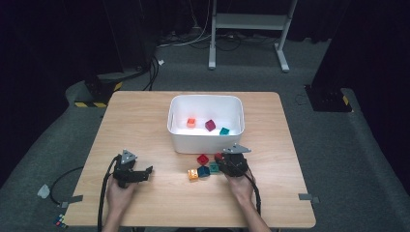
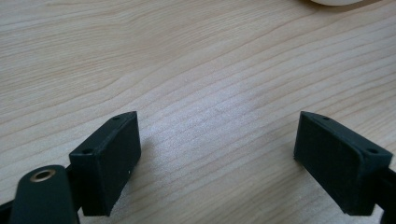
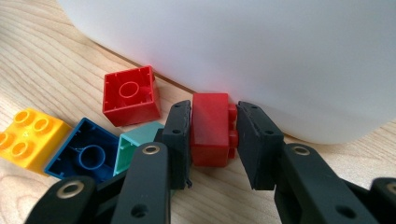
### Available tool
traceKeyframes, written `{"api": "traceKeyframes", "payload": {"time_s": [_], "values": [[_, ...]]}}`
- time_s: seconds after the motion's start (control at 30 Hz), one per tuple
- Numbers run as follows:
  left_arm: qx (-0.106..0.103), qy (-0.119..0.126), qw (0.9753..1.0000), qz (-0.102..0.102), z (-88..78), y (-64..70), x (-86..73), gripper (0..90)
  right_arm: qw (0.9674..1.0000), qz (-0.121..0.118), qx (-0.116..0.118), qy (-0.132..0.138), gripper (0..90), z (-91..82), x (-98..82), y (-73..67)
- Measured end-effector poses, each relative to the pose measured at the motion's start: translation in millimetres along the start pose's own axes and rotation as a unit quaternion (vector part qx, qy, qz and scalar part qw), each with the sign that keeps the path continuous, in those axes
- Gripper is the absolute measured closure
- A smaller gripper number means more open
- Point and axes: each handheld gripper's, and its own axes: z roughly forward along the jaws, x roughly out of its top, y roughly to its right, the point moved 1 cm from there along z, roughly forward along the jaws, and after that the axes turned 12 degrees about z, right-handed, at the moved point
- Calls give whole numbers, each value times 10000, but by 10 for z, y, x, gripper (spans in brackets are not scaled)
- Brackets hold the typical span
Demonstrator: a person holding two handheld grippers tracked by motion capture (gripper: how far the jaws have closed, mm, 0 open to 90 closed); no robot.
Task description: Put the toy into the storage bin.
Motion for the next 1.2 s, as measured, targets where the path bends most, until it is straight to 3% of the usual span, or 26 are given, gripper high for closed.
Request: {"api": "traceKeyframes", "payload": {"time_s": [0.53, 1.2], "values": [[0, 0, 10000, -1, 0, 0, 0, 147, 9999, -137, -31, 49, 676, -68, -11, 9], [1, -9, 10000, 3, -1, 0, 1, 147, 9993, -237, 143, 250, 677, -358, 28, 16]]}}
